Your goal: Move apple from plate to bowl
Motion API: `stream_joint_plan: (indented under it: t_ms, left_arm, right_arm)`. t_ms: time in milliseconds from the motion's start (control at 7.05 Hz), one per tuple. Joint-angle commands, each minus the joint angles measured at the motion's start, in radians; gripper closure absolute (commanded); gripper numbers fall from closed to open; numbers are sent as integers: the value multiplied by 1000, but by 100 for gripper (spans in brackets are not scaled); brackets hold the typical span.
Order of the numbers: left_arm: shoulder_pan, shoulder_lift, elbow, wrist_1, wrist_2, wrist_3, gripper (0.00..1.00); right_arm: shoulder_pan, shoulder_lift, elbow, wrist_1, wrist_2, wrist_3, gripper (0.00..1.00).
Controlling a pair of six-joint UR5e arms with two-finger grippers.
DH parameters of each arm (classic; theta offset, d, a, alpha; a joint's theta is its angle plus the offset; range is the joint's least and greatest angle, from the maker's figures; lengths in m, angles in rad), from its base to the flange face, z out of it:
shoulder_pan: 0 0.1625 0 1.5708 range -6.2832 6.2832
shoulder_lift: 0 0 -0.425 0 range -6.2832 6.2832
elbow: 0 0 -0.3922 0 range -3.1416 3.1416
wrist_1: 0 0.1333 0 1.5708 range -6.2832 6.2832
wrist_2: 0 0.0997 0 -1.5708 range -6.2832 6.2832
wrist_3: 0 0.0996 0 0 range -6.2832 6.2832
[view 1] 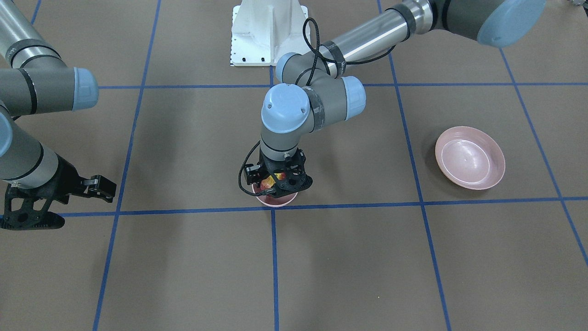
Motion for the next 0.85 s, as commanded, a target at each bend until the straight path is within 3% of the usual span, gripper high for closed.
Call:
stream_joint_plan:
  t_ms: [0, 142, 284, 426, 709]
  left_arm:
    - [0, 2, -8, 5, 24, 3, 1]
    - [-11, 7, -45, 13, 24, 6, 1]
    - [-37, 69, -170, 52, 21, 100, 1]
    - [-78, 170, -385, 209, 18, 197, 1]
    - [-165, 370, -720, 487, 19, 489, 1]
  right_arm:
    - [10, -4, 12, -2, 3, -5, 0]
    - [34, -17, 16, -14, 3, -11, 0]
    - [79, -22, 16, -82, 4, -88, 0]
    - [125, -37, 28, -176, 3, -256, 0]
    - [207, -172, 80, -206, 4, -466, 0]
